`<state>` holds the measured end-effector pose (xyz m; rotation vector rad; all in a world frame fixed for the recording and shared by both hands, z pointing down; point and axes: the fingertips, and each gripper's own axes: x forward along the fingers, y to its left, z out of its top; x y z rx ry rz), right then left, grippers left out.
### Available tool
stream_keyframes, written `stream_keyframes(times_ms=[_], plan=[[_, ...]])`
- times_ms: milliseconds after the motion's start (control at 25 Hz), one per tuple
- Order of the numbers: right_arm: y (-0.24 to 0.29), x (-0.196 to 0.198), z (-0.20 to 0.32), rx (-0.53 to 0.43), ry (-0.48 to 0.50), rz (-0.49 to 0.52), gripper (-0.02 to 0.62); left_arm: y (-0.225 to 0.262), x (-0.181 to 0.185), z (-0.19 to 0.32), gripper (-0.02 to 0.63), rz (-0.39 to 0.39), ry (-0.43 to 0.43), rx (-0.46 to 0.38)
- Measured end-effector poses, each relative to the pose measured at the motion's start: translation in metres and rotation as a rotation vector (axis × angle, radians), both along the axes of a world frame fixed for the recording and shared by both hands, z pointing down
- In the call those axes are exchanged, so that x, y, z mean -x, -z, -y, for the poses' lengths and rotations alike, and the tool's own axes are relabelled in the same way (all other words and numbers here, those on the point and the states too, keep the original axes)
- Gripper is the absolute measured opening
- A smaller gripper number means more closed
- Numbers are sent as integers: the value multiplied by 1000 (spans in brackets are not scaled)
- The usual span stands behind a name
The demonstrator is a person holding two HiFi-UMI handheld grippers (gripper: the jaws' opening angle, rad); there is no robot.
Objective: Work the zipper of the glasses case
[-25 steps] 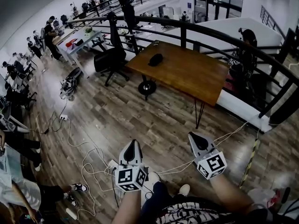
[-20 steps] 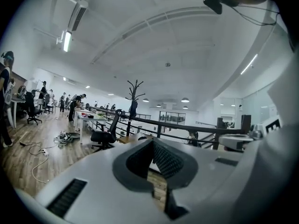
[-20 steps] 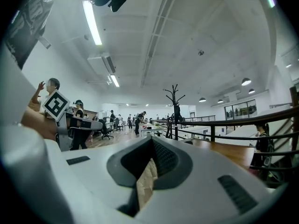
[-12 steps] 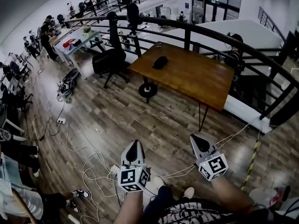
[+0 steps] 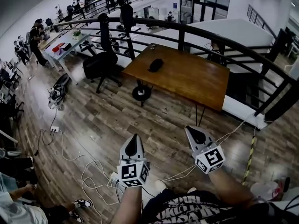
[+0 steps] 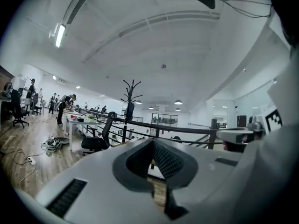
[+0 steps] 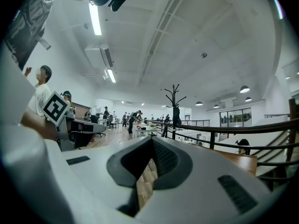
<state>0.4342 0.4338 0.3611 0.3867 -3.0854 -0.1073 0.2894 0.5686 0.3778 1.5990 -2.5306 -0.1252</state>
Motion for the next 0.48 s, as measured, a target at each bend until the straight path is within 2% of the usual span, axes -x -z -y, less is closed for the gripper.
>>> stream_keyframes(times_ms=[120,280,480], plan=[[7,13,-1,-6,-20,5,-9,4,15,2,5,0,-18,-8],[7,26,-3,8,-45,-4,-9,0,28,6,5,25,-47,38],[9,35,-2,14,-72,-11,-9,-9,44,5,5,-33,-65,23]])
